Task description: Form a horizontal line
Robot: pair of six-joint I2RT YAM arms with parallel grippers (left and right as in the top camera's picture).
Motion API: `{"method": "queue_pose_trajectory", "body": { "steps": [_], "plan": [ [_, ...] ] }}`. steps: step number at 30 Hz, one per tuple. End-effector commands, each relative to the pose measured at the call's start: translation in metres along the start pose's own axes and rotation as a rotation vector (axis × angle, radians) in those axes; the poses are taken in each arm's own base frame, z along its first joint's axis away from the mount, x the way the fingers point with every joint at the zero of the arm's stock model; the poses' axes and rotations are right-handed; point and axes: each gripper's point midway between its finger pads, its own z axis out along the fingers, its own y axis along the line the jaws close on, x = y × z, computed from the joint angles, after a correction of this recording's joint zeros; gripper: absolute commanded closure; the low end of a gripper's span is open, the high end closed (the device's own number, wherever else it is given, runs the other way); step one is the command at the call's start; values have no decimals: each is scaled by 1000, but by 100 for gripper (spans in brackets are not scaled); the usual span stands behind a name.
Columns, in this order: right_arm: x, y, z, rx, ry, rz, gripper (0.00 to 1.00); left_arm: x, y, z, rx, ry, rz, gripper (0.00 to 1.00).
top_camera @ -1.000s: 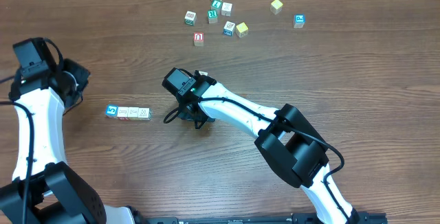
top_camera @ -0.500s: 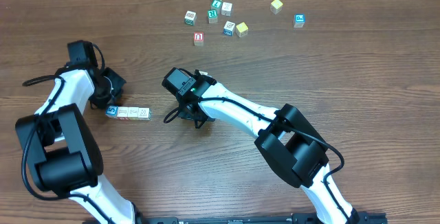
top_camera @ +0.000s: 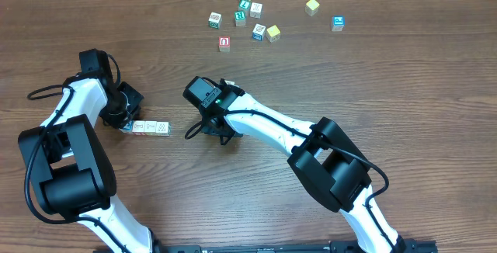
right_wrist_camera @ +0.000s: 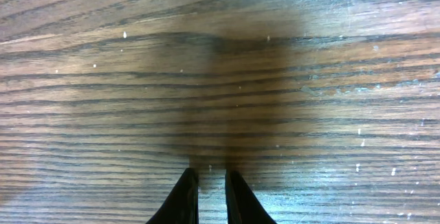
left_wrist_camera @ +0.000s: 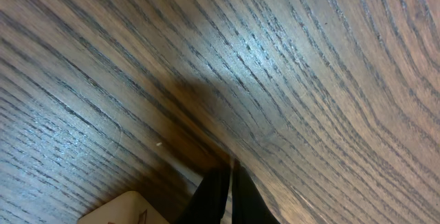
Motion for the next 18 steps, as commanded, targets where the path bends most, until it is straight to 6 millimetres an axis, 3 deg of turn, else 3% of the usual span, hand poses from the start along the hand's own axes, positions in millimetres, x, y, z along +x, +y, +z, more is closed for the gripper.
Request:
{"method": "queue_pose_trajectory", "body": {
  "steps": [1,9,18],
  "plan": [
    [2,-15,13,55,5,0,88,-10,12,-1,-45,-35,-1,96],
    [2,-15,13,55,4,0,88,-19,25,-3,-68,-53,-28,96],
    [1,-15,13,54,4,0,88,-13,34,-3,-112,-33,-27,96]
  ]
}}
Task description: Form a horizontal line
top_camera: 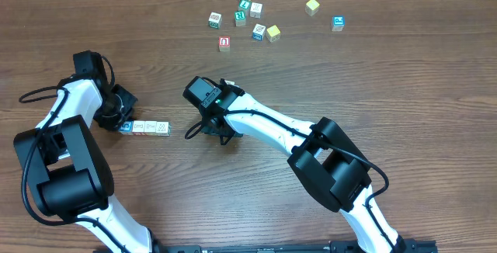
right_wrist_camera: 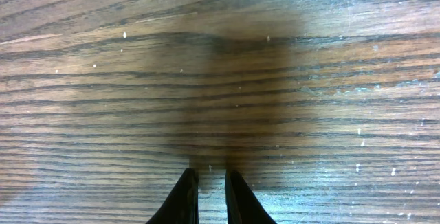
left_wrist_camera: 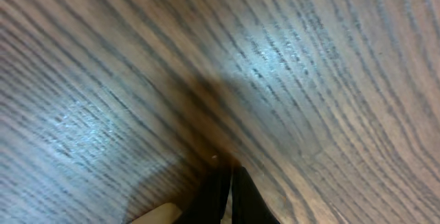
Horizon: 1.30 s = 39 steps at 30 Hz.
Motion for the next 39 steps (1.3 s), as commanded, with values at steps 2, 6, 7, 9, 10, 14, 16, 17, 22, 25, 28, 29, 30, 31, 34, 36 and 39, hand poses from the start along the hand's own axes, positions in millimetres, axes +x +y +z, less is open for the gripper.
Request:
{"method": "queue_pose_trajectory", "body": {
  "steps": [2,6,7,9,10,14,16,17,22,25,28,29,30,31,34,36,39],
  "plan": [
    [1,-15,13,54,4,0,88,-4,13,0,-52,-13,7,96],
    [2,-15,13,54,4,-1,88,-18,5,-1,-19,-70,8,96],
    [1,-15,13,55,4,0,88,-25,5,-3,-27,-96,5,96],
    [2,-16,13,60,7,-1,88,-44,15,-13,-79,-159,-13,96],
    [2,-16,13,60,8,-1,88,-52,24,-19,-118,-177,-27,96],
    [1,-15,13,55,4,0,87,-56,64,-38,-236,-127,-88,96],
    [1,-14,13,50,1,0,87,-46,81,-40,-274,-72,-110,96],
    [0,-13,13,48,-1,1,87,-39,91,-40,-294,-34,-123,96],
    [-2,-10,13,36,-8,2,88,-19,87,-28,-219,69,-27,96],
    [-4,-7,13,22,-18,3,89,-23,79,-24,-188,52,22,96],
    [-6,-4,13,9,-26,4,92,-27,77,-24,-180,36,49,96],
    [-7,-2,13,1,-31,5,92,-29,77,-24,-177,31,51,96],
    [-8,0,13,-5,-36,6,93,-30,76,-24,-175,27,54,96],
    [-10,2,13,-16,-42,7,95,-32,75,-23,-170,18,72,96],
    [-6,11,13,-58,-14,7,96,-34,74,-23,-167,17,142,96],
    [1,25,11,-142,52,11,96,-28,80,-24,-189,46,182,96],
    [13,44,4,-278,188,24,96,-22,88,-26,-227,70,184,96]
  ]
}}
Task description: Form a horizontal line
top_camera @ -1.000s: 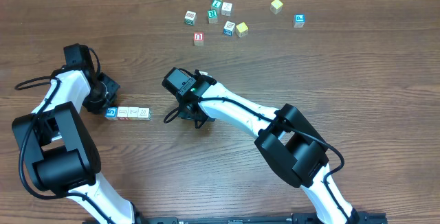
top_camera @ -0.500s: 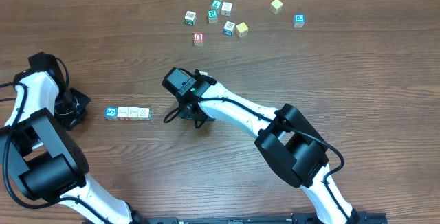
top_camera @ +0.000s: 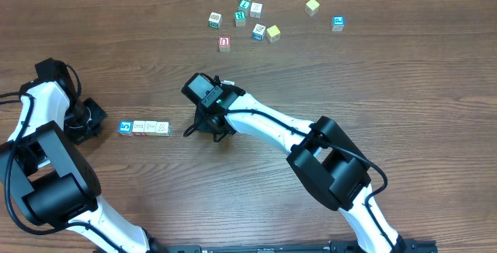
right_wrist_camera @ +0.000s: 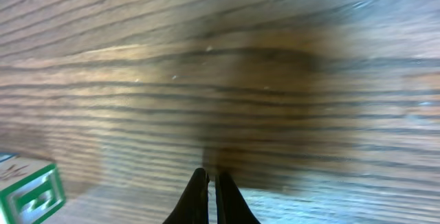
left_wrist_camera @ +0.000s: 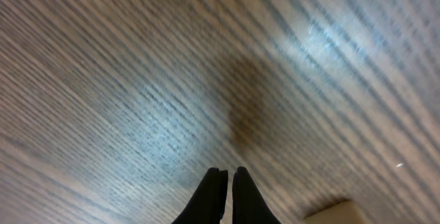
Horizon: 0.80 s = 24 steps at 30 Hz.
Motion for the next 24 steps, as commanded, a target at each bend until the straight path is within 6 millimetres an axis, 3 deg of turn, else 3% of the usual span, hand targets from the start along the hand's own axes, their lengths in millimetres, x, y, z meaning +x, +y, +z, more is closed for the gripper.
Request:
{"method": "queue_pose_trajectory", "body": {
  "steps": [1,5,11,16,24],
  "plan": [
    [17,9,4,-117,176,31,96,6,4,1,-28,19,55,96],
    [15,10,-2,-191,267,73,96,2,4,2,-31,1,53,96],
    [7,7,-3,-197,263,104,96,-14,-1,1,-14,-64,-24,96],
    [10,13,-3,-182,279,292,96,-14,-8,1,14,-65,-70,96],
    [0,25,3,-173,153,341,96,-18,-19,0,66,-75,-69,96]
  ]
}}
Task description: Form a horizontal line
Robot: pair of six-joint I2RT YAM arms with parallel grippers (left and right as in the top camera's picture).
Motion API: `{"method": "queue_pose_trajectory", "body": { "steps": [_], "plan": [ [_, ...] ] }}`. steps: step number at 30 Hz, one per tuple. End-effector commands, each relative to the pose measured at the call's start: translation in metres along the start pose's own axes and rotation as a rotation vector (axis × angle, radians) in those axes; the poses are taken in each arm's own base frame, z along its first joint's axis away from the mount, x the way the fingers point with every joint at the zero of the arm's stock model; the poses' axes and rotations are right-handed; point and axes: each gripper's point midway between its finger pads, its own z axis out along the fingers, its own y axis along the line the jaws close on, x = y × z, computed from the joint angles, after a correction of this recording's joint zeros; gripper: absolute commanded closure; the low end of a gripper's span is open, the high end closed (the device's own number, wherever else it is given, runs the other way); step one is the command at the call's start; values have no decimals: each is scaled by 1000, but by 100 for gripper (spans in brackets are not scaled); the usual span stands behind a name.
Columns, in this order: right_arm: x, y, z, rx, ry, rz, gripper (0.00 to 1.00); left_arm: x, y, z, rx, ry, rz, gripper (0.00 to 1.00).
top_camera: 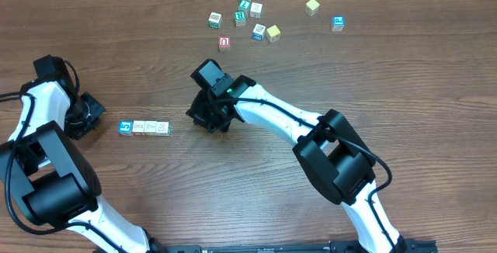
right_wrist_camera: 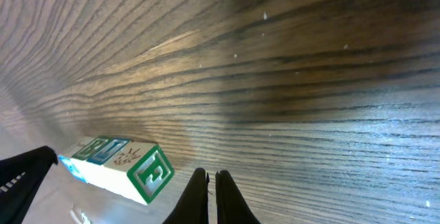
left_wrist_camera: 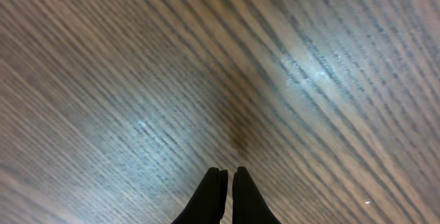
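A short row of small letter blocks (top_camera: 144,127) lies left of centre on the wooden table, its left end block blue. The right wrist view shows the same row (right_wrist_camera: 117,161) end-on, a green-framed face towards the camera. My right gripper (top_camera: 203,119) is shut and empty, just right of the row; in its own view the fingertips (right_wrist_camera: 212,175) sit low over bare wood. At the far left, apart from the row, my left gripper (top_camera: 80,119) is shut on nothing, and its wrist view shows only its fingers (left_wrist_camera: 227,173) over wood grain.
Several loose letter blocks (top_camera: 256,19) are scattered at the back of the table, among them a red one (top_camera: 224,43), a yellow one (top_camera: 312,6) and a blue one (top_camera: 338,22). A cardboard edge shows at the back left corner.
My right wrist has swung: its camera body now sits farther back and the shut fingers point towards the row, which shows larger in its view. The left arm has barely shifted.
At first my left gripper was shut right against the row's left end, and my right gripper rested shut to the row's right. The left arm then stood a little further left, later well clear at the far left. The row stayed in place throughout.
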Motion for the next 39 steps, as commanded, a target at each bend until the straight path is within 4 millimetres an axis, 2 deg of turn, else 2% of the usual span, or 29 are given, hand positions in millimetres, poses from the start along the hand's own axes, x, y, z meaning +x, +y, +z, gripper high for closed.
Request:
{"method": "queue_pose_trajectory", "body": {
  "steps": [1,11,13,22,26,28,34,39],
  "plan": [
    [-4,-8,12,34,-68,12,96,3,-12,1,50,13,-9,96],
    [-4,-1,28,24,-144,-48,96,2,-14,1,58,9,-9,96],
    [-6,-1,28,39,-173,-116,96,2,-14,1,59,9,-9,96],
    [10,15,36,-7,-169,-273,96,3,-16,1,63,11,-5,96],
    [21,20,55,-72,-89,-286,96,4,-17,1,64,12,-3,96],
    [23,20,58,-81,-69,-288,96,4,-17,1,65,12,-3,96],
    [17,6,59,-19,-100,-257,96,4,-17,1,65,14,-3,96],
    [33,18,59,-84,-20,-348,96,13,-19,0,83,55,4,96]
  ]
}}
